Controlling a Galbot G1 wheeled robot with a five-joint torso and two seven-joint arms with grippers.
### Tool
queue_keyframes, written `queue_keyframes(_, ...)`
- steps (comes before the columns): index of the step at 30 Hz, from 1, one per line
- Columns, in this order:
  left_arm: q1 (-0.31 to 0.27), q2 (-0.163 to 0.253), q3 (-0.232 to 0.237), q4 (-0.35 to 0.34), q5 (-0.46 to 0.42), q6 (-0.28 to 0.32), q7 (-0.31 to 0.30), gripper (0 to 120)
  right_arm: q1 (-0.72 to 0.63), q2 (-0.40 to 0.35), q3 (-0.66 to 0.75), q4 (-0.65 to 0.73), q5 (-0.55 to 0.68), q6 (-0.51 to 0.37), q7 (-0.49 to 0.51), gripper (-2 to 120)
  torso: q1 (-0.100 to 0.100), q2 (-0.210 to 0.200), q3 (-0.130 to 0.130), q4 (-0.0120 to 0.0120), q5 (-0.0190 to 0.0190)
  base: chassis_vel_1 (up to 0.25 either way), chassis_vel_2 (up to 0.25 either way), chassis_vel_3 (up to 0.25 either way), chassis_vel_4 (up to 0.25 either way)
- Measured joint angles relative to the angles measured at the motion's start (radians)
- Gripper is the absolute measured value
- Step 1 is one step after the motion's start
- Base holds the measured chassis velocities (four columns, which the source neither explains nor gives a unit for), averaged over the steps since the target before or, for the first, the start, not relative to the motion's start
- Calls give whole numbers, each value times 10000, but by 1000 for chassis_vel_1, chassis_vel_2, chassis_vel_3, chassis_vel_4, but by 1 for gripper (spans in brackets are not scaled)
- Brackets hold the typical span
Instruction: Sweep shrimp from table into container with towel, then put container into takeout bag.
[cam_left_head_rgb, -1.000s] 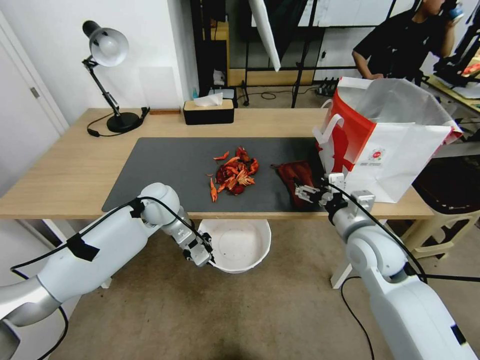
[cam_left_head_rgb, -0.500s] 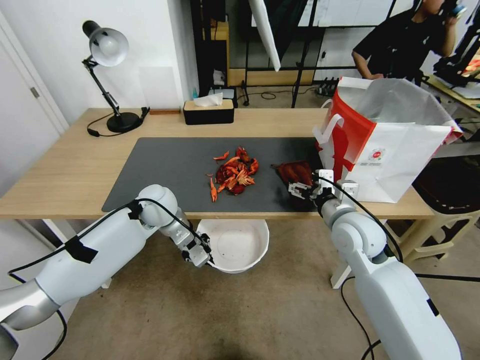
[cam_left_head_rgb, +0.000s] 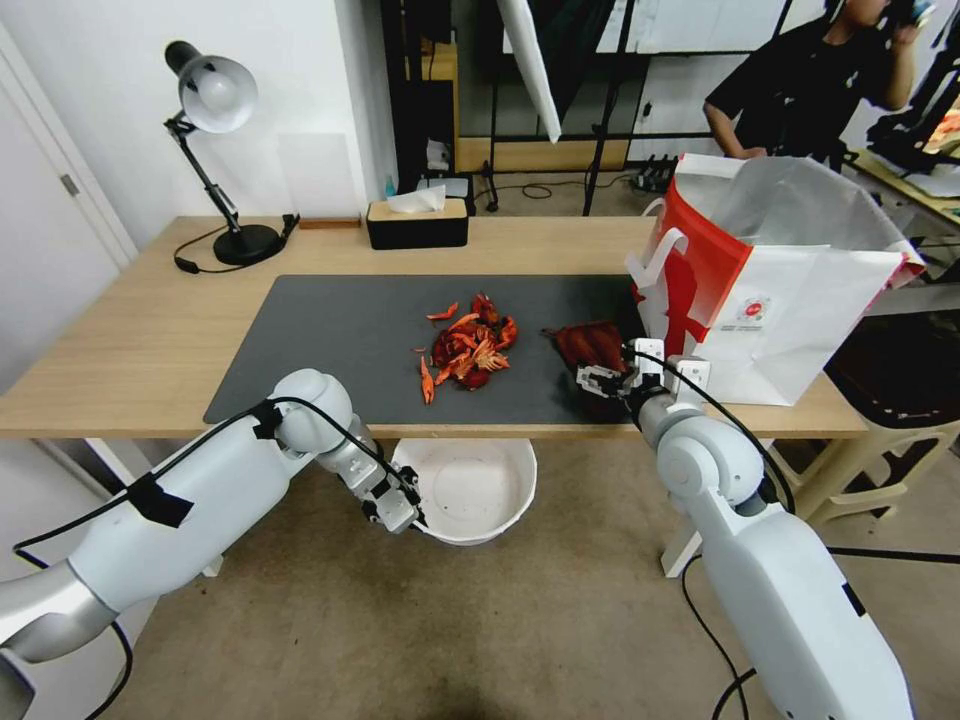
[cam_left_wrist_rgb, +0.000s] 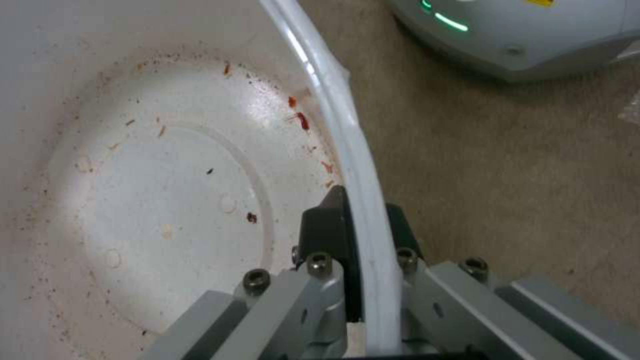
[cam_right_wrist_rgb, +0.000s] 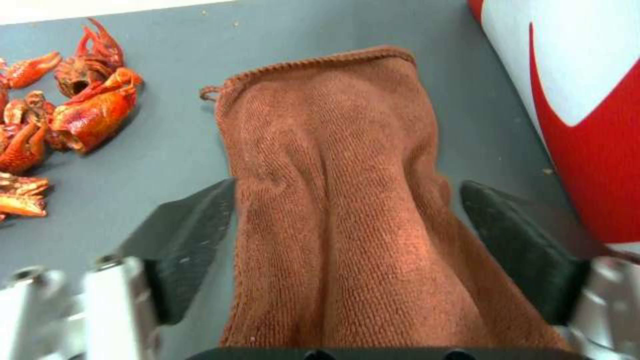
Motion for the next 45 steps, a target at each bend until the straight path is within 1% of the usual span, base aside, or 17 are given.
queue_keyframes(1, 5, 7, 0, -1, -2, -2, -4, 0, -1, 7, 5, 0, 16, -6, 19, 80, 0, 0, 0, 0, 0, 0, 0, 0, 0)
queue_keyframes(3, 13, 27, -1, -3, -7, -8, -18, 0, 6, 14, 23, -1, 110, -42, 94, 67, 0, 0, 0, 1, 0, 0, 0, 0, 0)
queue_keyframes(4, 13, 27, -1, -3, -7, -8, -18, 0, 6, 14, 23, -1, 110, -42, 94, 67, 0, 0, 0, 1, 0, 0, 0, 0, 0)
queue_keyframes(6, 12, 28, -2, -4, -16, -14, -33, 0, 12, 16, 41, -10, 171, -67, 153, 57, 0, 0, 0, 0, 0, 0, 0, 0, 0)
queue_keyframes(7, 12, 28, -2, -4, -16, -14, -33, 0, 12, 16, 41, -10, 171, -67, 153, 57, 0, 0, 0, 0, 0, 0, 0, 0, 0)
queue_keyframes(10, 16, 31, -1, -8, -27, -19, -44, 0, 7, 32, 58, -15, 242, -93, 237, 47, -2, 0, 0, 0, 0, 0, 0, 0, 0)
queue_keyframes(13, 32, 36, -2, 0, -33, -54, -78, 0, -30, 59, 98, -11, 376, -125, 323, 30, -2, 0, 0, 0, 0, 0, 0, 0, 0)
queue_keyframes(14, 32, 36, -2, 0, -33, -54, -78, 0, -30, 59, 98, -11, 376, -125, 323, 30, -2, 0, 0, 0, 0, 0, 0, 0, 0)
queue_keyframes(16, 59, 43, -10, 12, -36, -73, -103, 0, -61, 78, 131, -2, 457, -147, 369, 20, -2, 0, 0, 0, 0, 0, 0, 0, 0)
queue_keyframes(19, 82, 54, -32, 18, -37, -90, -113, 0, -74, 86, 139, 4, 476, -148, 376, 13, -2, 0, 0, 0, 0, 0, 0, 0, 0)
queue_keyframes(20, 114, 84, -75, 19, -39, -105, -118, 0, -87, 94, 140, 18, 482, -135, 366, 6, -1, 0, 0, 0, 0, 0, 0, 0, 0)
queue_keyframes(26, 200, 178, -202, -12, -48, -109, -124, 0, -64, 12, 109, 125, 412, 340, -296, 3, -2, -1, 0, 0, 1, 0, 0, 0, 0)
queue_keyframes(29, 292, 238, -330, -23, -50, -110, -126, 0, 114, -198, -25, 88, 113, 967, -1321, 3, -1, 0, -1, 0, 0, 0, 0, 0, 0)
queue_keyframes(33, 423, 302, -507, -46, -50, -114, -129, 0, 535, -431, -302, -180, -275, 1601, -2130, 3, -2, 0, 0, 0, 1, 0, 0, 0, 0)
queue_keyframes(38, 556, 358, -714, -59, -54, -127, -148, 0, 1405, -652, -852, -722, -761, 2078, -2639, 3, -2, 0, 0, -3, -2, 0, 0, 0, 0)
queue_keyframes(43, 709, 414, -920, -98, -55, -131, -160, 0, 2126, -669, -1357, -1265, -1094, 2248, -2701, 3, -2, 0, 0, -1, 2, 0, 0, 0, 0)
queue_keyframes(45, 802, 443, -1059, -102, -55, -137, -181, 0, 2955, -613, -1958, -1964, -1381, 2330, -2693, 3, -1, -1, 1, 5, -1, 0, 0, 0, 0)
